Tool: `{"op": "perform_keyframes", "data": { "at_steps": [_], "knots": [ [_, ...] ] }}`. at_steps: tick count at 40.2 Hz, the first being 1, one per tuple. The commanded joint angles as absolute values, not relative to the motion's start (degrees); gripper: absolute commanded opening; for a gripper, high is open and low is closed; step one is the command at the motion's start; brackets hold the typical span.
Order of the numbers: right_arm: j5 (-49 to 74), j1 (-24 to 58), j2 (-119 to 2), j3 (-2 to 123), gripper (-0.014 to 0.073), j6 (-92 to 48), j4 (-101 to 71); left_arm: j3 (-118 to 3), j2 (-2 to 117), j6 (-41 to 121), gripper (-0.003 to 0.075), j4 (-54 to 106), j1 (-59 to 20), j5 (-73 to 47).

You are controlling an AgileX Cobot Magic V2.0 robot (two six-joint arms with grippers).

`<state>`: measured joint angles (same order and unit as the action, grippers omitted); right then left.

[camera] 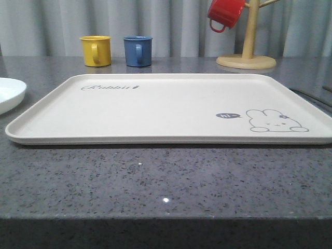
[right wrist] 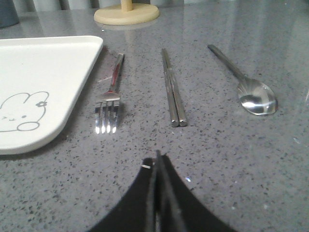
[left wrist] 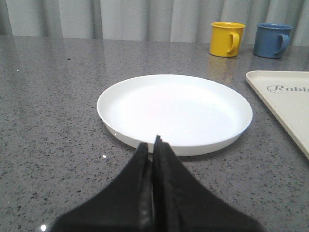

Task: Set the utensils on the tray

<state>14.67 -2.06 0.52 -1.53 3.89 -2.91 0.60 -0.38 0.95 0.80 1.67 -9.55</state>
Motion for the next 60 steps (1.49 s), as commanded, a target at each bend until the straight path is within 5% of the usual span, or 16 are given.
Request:
{"op": "perform_keyframes", "data": {
  "at_steps": [1, 41, 50, 54, 60],
  "knots": [
    [10.03, -2.47, 1.53, -1.49, -0.0068, 3.21, -2.55, 0.39, -1.72, 0.61, -0.0018, 1.2, 1.78, -4.81],
    [9.73, -2.47, 1.53, -1.49, -0.0068, 3.21, -2.55, 0.39, -1.72, 0.61, -0.0018, 0.54, 1.78, -4.23],
    [3.56, -2.47, 1.53, -1.12, -0.0068, 3.21, -2.55, 0.27, -1.72, 0.61, -0.0018, 0.42, 1.78, 8.34],
    [3.46, -2.47, 1.53, 2.08, -0.0068, 3.21, -2.55, -1.6, -1.59, 0.61, -0.0018, 0.0, 1.78, 14.23],
    [9.69, -2.47, 0.31, 13.43, -0.0068, 3.21, -2.55, -10.59, 0.18, 0.61, -0.0018, -8.39, 1.78, 6.74]
  ]
}}
